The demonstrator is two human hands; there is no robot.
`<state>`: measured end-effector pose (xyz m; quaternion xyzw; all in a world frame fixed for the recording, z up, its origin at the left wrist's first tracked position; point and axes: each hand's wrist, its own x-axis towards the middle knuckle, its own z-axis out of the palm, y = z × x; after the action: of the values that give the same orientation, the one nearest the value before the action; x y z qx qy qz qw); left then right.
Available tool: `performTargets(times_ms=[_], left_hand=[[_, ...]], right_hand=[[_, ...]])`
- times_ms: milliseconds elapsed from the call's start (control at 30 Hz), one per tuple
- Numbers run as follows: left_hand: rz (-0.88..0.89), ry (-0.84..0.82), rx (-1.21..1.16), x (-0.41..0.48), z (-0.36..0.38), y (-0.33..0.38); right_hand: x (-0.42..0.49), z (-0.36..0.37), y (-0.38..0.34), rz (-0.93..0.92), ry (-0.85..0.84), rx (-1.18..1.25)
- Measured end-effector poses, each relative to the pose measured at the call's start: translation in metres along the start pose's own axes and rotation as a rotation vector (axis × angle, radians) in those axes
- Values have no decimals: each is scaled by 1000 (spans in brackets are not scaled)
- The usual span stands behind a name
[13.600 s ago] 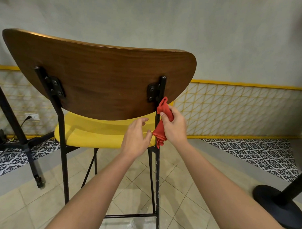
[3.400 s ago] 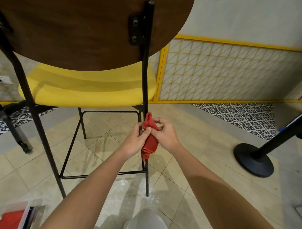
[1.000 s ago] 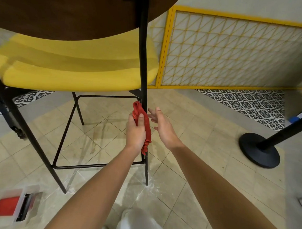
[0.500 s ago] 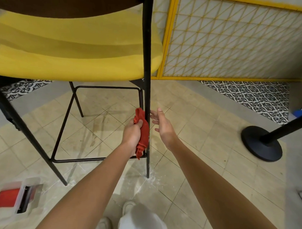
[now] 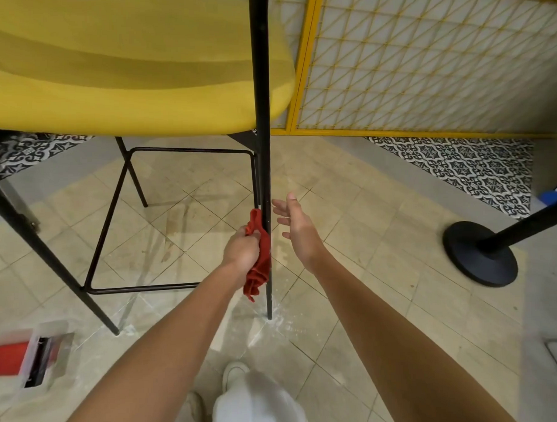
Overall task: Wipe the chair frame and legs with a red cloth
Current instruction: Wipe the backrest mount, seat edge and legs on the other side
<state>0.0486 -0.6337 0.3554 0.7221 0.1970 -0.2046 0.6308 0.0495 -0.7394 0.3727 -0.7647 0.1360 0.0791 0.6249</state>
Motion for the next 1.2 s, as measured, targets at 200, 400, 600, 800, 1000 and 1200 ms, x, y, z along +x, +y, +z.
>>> performTargets(times_ms=[200, 400, 600, 800, 1000, 1200], left_hand=[[104, 60, -234, 4, -7, 19], [100, 65, -228, 6, 2, 15], [26, 45, -150, 9, 2, 2], [128, 97, -264, 3, -1, 13], [205, 108, -261, -1, 1, 18], [106, 84, -127, 2, -3, 6]], right_hand=[[4, -2, 2, 1, 16, -4], [5, -2, 6, 6, 15, -4], [4, -2, 10, 22, 2, -20], [1, -5, 6, 26, -8, -21], [-2, 0, -1, 33, -16, 5], [-8, -1, -5, 20, 0, -16]])
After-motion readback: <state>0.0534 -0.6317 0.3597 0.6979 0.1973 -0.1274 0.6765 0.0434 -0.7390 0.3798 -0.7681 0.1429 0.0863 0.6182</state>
